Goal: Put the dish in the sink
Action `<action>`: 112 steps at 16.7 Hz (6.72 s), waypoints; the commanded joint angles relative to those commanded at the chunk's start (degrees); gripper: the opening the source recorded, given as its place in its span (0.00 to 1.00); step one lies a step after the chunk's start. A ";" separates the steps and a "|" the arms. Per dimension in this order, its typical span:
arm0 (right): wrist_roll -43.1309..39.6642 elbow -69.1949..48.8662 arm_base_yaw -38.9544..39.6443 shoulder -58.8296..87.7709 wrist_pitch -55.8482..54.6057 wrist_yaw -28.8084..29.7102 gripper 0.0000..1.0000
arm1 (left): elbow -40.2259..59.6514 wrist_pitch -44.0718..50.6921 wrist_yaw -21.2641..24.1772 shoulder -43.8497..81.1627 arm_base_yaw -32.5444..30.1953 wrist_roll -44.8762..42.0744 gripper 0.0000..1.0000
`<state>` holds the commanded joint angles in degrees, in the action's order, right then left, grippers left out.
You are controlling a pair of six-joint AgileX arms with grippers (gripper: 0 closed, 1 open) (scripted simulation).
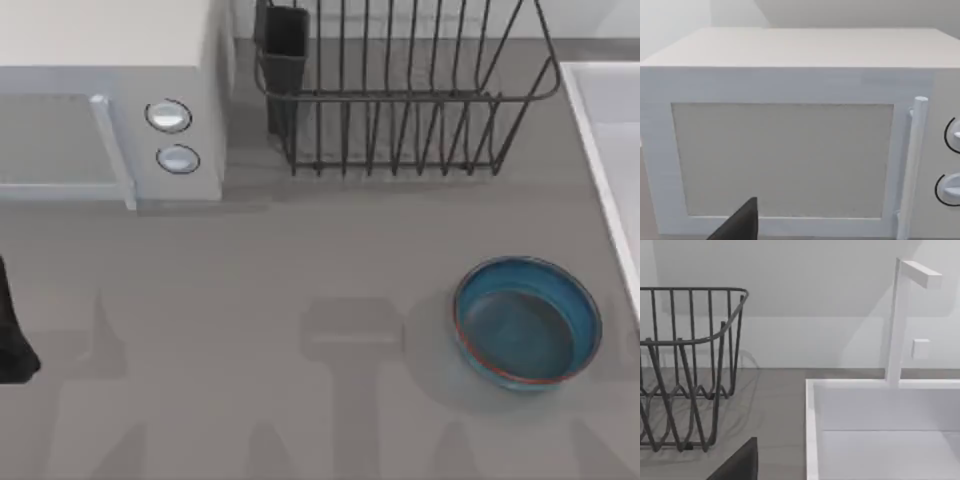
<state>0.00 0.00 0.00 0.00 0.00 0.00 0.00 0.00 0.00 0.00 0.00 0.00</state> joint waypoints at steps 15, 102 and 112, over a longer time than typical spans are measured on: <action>8.33 -41.31 7.34 52.08 36.53 0.32 1.00 | 0.00 0.00 0.00 0.00 0.00 0.00 1.00; 10.15 -63.31 0.87 95.49 28.75 -15.55 0.00 | 0.00 0.00 0.00 0.00 0.00 0.00 1.00; 3.67 -38.98 -19.88 90.97 -30.91 -26.59 0.00 | 0.00 0.00 0.00 0.00 0.00 0.00 1.00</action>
<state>3.67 -38.98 -19.88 90.97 -30.91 -26.59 0.00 0.00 0.00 0.00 0.00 0.00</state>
